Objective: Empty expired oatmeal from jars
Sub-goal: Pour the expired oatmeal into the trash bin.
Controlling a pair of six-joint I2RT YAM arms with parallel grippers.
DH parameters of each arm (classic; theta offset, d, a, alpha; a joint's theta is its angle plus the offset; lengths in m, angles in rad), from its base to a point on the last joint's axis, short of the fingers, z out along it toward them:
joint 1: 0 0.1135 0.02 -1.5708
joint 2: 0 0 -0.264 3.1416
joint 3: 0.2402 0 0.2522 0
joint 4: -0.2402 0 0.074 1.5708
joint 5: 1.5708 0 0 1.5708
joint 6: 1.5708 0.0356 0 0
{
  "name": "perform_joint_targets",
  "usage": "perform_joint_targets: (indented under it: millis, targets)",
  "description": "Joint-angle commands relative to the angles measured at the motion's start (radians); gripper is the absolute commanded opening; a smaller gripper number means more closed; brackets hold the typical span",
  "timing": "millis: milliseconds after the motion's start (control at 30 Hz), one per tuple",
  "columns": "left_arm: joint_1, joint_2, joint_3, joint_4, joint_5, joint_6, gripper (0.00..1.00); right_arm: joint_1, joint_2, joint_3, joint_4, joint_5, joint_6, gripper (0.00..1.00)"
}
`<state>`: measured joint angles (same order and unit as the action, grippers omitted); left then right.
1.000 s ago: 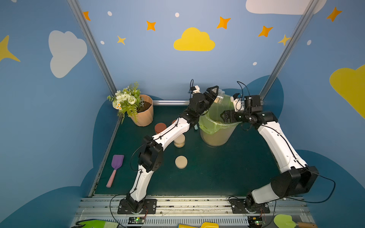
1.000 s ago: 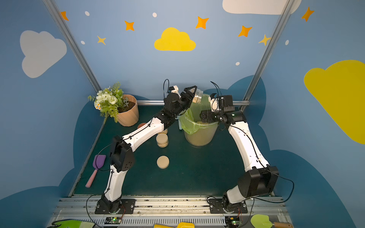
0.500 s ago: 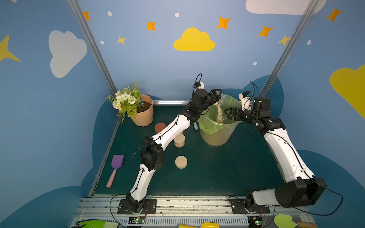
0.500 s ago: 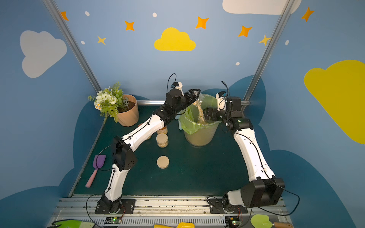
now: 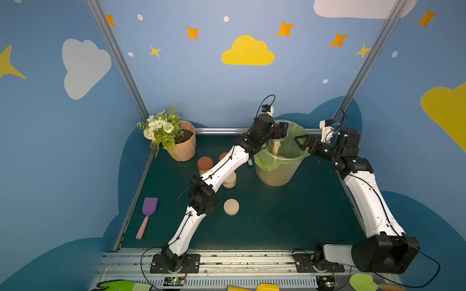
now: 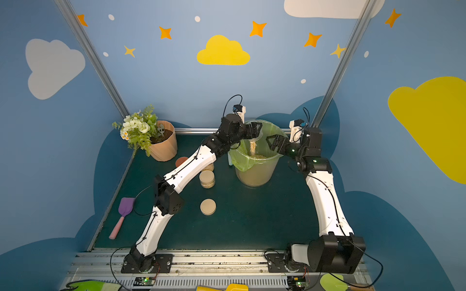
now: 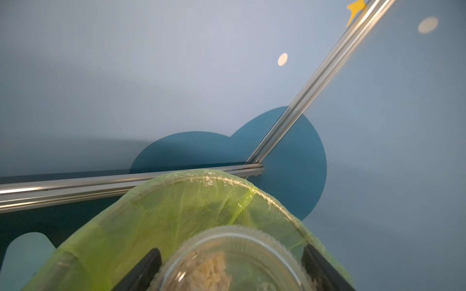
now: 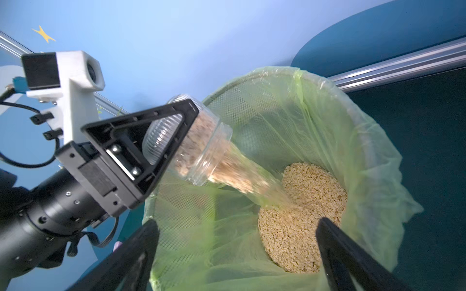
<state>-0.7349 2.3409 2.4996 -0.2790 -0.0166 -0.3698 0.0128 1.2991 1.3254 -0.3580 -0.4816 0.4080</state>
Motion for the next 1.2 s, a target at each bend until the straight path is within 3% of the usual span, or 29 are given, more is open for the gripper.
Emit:
perform_joint_targets:
  millis: [0, 333, 433, 500, 533, 567, 633, 667, 700, 733, 767, 800, 833, 867, 900, 933, 967, 1000, 1033, 1067, 1100, 1133, 1167]
  targets:
    - [-0.013, 0.003, 0.07, -0.029, -0.009, 0.159, 0.19, -0.023, -0.06, -0.016, 0.053, -0.055, 0.06, 0.97]
    - [-0.039, 0.037, 0.175, -0.162, -0.003, 0.465, 0.19, -0.075, -0.132, -0.072, 0.07, -0.077, 0.107, 0.97]
    - [-0.046, 0.033, 0.183, -0.193, -0.064, 0.568, 0.18, -0.086, -0.148, -0.086, 0.066, -0.076, 0.109, 0.97]
    - [-0.045, 0.032, 0.179, -0.172, -0.117, 0.526, 0.16, -0.091, -0.154, -0.095, 0.063, -0.072, 0.113, 0.97]
    - [-0.051, 0.038, 0.181, -0.177, -0.022, 0.512, 0.18, -0.093, -0.158, -0.1, 0.07, -0.072, 0.118, 0.97]
    - [-0.07, 0.043, 0.187, -0.192, -0.004, 0.572, 0.19, -0.093, -0.158, -0.104, 0.077, -0.075, 0.124, 0.97]
    - [-0.121, 0.056, 0.17, -0.125, -0.287, 0.685, 0.18, -0.094, -0.155, -0.106, 0.078, -0.081, 0.132, 0.97]
    - [-0.113, 0.061, 0.189, -0.131, -0.272, 0.632, 0.18, -0.095, -0.156, -0.107, 0.078, -0.084, 0.132, 0.97]
    - [-0.103, 0.068, 0.216, -0.191, -0.101, 0.583, 0.2, -0.093, -0.158, -0.111, 0.086, -0.086, 0.134, 0.97]
    - [-0.117, 0.073, 0.224, -0.223, -0.063, 0.645, 0.23, -0.095, -0.156, -0.113, 0.092, -0.09, 0.138, 0.97]
    - [-0.135, 0.076, 0.213, -0.205, -0.175, 0.739, 0.22, -0.094, -0.154, -0.107, 0.084, -0.091, 0.136, 0.97]
    - [-0.132, 0.078, 0.206, -0.136, -0.339, 0.735, 0.21, -0.095, -0.152, -0.094, 0.062, -0.093, 0.123, 0.97]
    - [-0.107, 0.082, 0.254, -0.216, -0.222, 0.632, 0.18, -0.094, -0.156, -0.091, 0.055, -0.097, 0.114, 0.97]
    - [-0.094, 0.079, 0.27, -0.3, -0.011, 0.641, 0.21, -0.093, -0.16, -0.098, 0.069, -0.101, 0.113, 0.97]
    - [-0.108, 0.069, 0.256, -0.313, -0.043, 0.682, 0.21, -0.094, -0.161, -0.102, 0.078, -0.101, 0.114, 0.97]
    - [-0.119, 0.055, 0.221, -0.245, -0.218, 0.671, 0.18, -0.094, -0.158, -0.095, 0.068, -0.104, 0.113, 0.97]
    - [-0.11, 0.043, 0.208, -0.221, -0.231, 0.617, 0.18, -0.094, -0.157, -0.089, 0.056, -0.106, 0.107, 0.97]
    - [-0.094, 0.03, 0.199, -0.261, -0.057, 0.603, 0.22, -0.093, -0.158, -0.091, 0.058, -0.107, 0.106, 0.97]
    - [-0.092, 0.019, 0.177, -0.242, -0.056, 0.61, 0.24, -0.093, -0.159, -0.092, 0.061, -0.107, 0.107, 0.97]
    - [-0.091, 0.015, 0.175, -0.212, -0.152, 0.552, 0.22, -0.093, -0.158, -0.089, 0.056, -0.109, 0.106, 0.97]
    - [-0.082, 0.017, 0.198, -0.234, -0.078, 0.49, 0.22, -0.093, -0.156, -0.086, 0.051, -0.11, 0.101, 0.97]
    - [-0.094, 0.022, 0.202, -0.259, 0.044, 0.554, 0.26, -0.092, -0.155, -0.089, 0.054, -0.111, 0.099, 0.97]
    - [-0.117, 0.03, 0.202, -0.245, -0.06, 0.607, 0.26, -0.093, -0.151, -0.087, 0.053, -0.109, 0.1, 0.97]
